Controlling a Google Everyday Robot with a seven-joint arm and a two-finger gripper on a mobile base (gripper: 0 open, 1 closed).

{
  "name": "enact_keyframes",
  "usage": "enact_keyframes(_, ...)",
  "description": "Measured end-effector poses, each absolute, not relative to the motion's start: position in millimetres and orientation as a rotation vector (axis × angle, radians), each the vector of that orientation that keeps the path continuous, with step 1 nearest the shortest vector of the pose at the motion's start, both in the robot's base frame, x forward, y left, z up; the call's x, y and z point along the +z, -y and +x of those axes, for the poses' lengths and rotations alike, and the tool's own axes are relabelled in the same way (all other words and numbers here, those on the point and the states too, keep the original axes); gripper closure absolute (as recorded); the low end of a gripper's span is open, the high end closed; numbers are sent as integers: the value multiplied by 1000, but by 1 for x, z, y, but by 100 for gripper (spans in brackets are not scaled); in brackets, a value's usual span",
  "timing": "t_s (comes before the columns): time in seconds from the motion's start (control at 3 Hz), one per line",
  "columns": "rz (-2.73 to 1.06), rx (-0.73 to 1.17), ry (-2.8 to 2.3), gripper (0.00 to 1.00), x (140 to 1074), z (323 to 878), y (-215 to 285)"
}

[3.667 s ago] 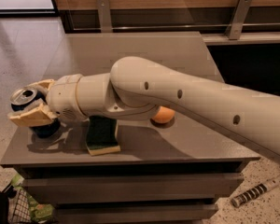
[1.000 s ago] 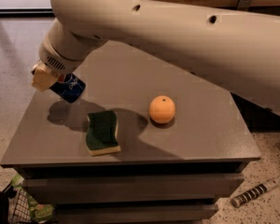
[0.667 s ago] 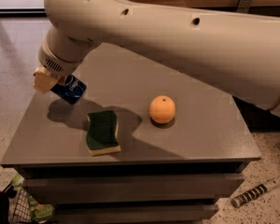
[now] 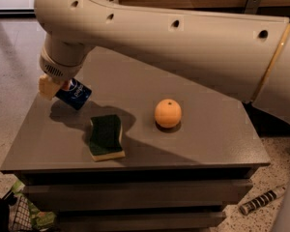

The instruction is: Knock pepsi can over

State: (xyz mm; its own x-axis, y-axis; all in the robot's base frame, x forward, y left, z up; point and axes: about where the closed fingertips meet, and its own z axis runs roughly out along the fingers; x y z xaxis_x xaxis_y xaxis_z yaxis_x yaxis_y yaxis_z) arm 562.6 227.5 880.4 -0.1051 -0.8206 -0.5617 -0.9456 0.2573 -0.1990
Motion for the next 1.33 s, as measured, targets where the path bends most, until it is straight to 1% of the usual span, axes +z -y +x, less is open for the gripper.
enact_keyframes(0.33, -1616, 289, -1958, 100, 868, 568, -235)
enact_keyframes(1.33, -1672, 412, -1879, 100, 834, 585, -281)
